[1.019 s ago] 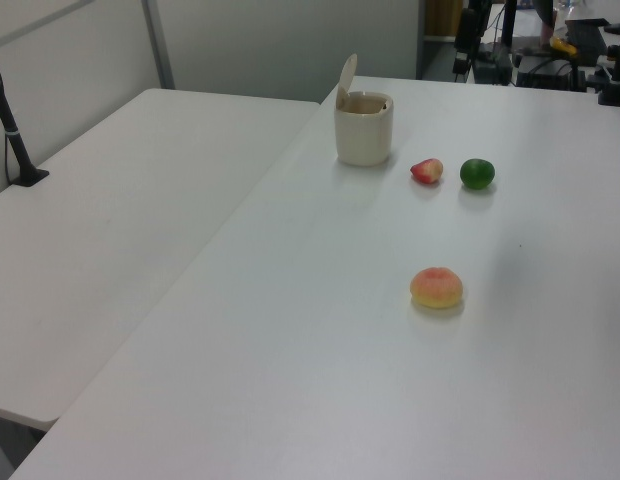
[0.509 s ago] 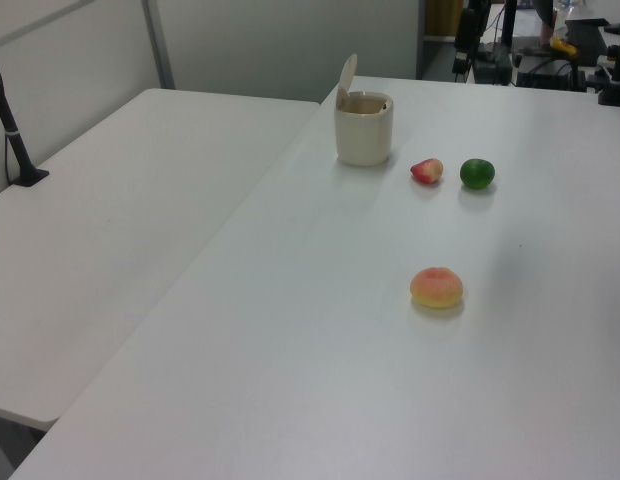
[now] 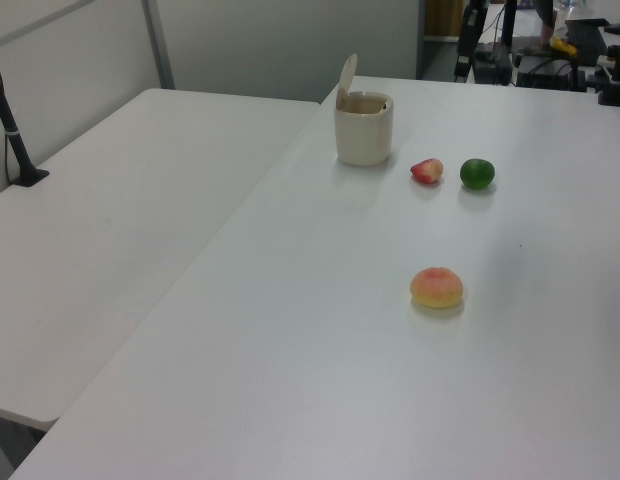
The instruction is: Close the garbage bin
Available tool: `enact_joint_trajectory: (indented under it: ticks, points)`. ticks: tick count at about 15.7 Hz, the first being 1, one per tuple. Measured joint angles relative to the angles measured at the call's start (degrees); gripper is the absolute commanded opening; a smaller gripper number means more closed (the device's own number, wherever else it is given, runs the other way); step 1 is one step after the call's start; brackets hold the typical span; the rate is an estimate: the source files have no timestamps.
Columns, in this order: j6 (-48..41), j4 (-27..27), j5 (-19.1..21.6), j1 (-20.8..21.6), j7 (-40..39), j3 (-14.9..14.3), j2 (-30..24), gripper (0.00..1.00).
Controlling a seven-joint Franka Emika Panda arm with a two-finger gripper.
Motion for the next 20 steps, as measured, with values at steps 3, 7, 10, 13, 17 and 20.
enact_joint_trajectory:
  ticks: [3,7,10,13,17,20]
  points:
    - [0.01,-0.01,0.01,-0.01,-0.29,0.00,0.03,0.00]
    - [0.92,-0.07,0.09,-0.02,-0.64,-0.01,0.16,0.00]
    - [2.27,-0.14,0.39,-0.58,-0.65,-0.15,0.61,0.00]
    - [7.54,-0.34,0.67,-1.97,-0.65,-0.25,1.80,0.00]
    - [17.57,0.11,0.77,-4.37,-0.45,-0.31,5.03,0.00]
    - [24.81,1.67,0.78,-5.61,1.50,-0.37,7.59,0.00]
